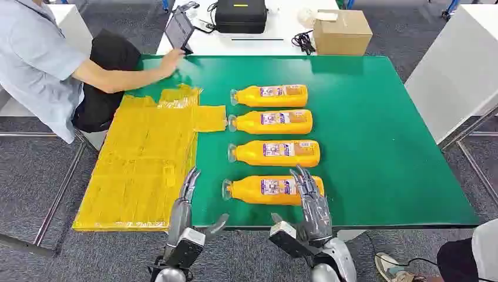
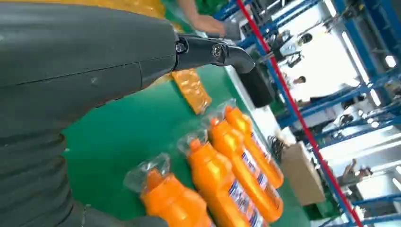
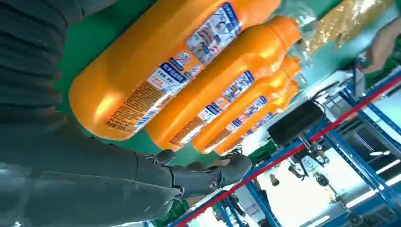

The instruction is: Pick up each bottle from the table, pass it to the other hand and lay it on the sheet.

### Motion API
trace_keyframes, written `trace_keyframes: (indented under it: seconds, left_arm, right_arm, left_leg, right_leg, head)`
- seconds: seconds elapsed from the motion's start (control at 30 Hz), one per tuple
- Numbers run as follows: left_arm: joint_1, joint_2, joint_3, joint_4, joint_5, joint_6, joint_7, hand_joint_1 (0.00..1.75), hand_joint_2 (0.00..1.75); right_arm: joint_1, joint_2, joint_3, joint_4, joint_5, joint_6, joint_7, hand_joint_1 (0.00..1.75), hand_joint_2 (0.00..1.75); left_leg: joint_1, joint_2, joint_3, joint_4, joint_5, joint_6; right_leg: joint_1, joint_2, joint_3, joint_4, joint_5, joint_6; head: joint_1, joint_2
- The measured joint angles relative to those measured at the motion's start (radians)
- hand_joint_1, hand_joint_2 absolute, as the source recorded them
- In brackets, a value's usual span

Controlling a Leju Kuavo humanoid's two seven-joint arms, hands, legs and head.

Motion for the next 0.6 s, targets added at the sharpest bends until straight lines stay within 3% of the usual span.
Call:
trace_keyframes:
  seconds: [0.6]
  left_arm:
    - [-0.011, 0.0, 0.009, 0.092, -0.011, 0.029, -0.036, 0.0, 1.75]
  right_arm:
    - [0.05, 0.022, -0.01, -0.055, -0.055, -0.028, -0.035, 0.0, 1.75]
  left_leg:
    - [0.0, 0.0, 0.0, 0.0, 0.0, 0.0]
  right_leg:
    - [0.0, 0.0, 0.0, 0.0, 0.0, 0.0]
  head:
    - [0.0, 0.0]
